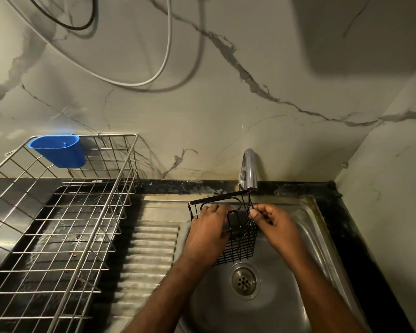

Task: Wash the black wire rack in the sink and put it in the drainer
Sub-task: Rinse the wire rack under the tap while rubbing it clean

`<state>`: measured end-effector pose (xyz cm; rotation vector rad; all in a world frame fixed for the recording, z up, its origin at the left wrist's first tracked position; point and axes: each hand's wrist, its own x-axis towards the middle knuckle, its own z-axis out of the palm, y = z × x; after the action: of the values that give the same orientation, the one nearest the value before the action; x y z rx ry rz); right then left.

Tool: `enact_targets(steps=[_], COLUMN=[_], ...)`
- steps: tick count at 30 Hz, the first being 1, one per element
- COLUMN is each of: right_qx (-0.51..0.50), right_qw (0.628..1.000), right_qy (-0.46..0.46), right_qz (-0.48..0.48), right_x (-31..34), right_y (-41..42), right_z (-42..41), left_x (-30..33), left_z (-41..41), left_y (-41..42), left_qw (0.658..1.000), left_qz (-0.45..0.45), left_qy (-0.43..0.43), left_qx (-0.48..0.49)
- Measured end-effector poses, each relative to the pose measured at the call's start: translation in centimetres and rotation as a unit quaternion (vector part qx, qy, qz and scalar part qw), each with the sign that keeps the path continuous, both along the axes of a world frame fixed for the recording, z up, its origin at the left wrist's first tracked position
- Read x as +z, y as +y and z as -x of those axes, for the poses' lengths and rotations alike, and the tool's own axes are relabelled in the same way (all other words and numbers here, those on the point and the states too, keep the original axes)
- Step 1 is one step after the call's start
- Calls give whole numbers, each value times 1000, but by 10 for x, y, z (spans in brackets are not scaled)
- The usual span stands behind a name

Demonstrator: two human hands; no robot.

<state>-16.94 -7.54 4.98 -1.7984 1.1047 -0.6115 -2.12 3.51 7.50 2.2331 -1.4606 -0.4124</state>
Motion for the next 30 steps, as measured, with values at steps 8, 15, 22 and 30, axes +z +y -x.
enact_targets(steps=[8, 15, 22, 30], right_qx=[6, 7, -24, 37], right_qw=[1000, 1000, 1000, 981], right_qy=[5, 6, 8, 113], right_qz=[4, 6, 9, 154], right_x=[-1, 1, 2, 16], right_y=[-1, -2, 1, 2], right_z=[0, 2, 2, 3], left_x=[0, -2, -1, 1], left_z=[-1, -1, -1, 16], left_y=[-1, -2, -2, 1], left_qw=[1000, 1000, 1000, 959], left_qz=[4, 10, 3, -43], left_qy=[3, 7, -11, -214], left_qx=[-4, -7, -16, -182])
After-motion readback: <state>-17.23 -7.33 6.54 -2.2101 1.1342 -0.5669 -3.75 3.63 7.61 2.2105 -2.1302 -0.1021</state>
